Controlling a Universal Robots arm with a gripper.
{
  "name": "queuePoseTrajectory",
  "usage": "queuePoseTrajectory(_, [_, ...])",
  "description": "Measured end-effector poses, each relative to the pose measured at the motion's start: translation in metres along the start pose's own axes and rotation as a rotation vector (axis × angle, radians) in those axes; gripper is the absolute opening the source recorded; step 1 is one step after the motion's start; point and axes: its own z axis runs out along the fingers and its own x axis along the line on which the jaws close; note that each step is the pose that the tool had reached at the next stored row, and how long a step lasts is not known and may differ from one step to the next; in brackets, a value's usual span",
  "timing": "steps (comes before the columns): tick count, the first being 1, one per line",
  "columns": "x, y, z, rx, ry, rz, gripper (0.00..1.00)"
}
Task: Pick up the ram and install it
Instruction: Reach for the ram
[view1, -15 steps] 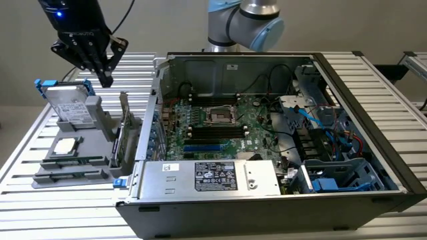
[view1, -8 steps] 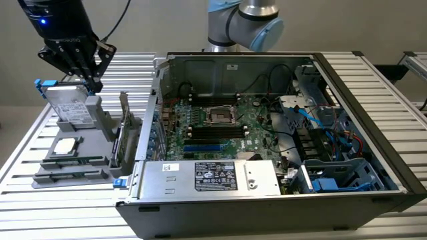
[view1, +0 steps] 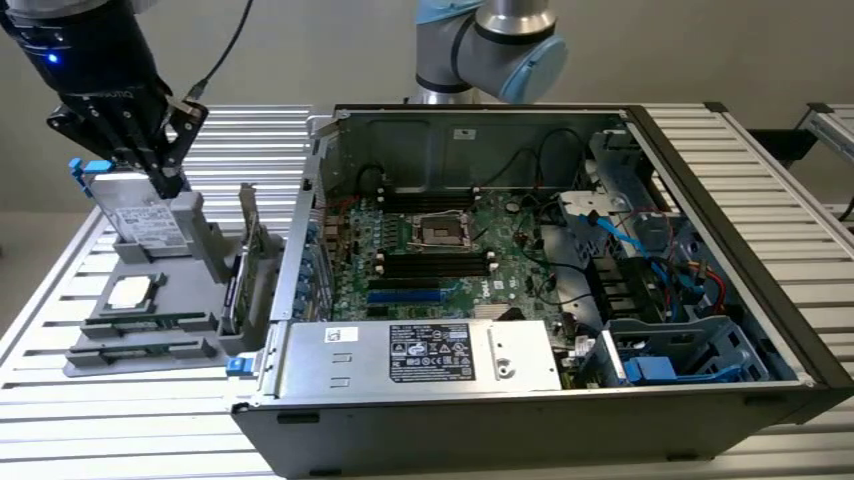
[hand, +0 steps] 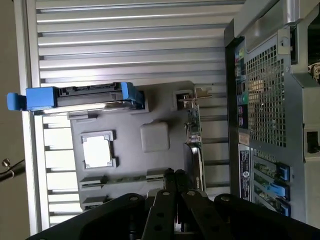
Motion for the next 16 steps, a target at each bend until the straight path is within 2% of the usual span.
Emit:
queuePoseTrajectory(11, [0.026, -0.021, 0.0081, 0.0015, 0.02, 0.001, 0.1])
queuePoseTrajectory(16, [0.033, -0.0309, 0.0119, 0.0024, 0.033, 0.001, 0.1])
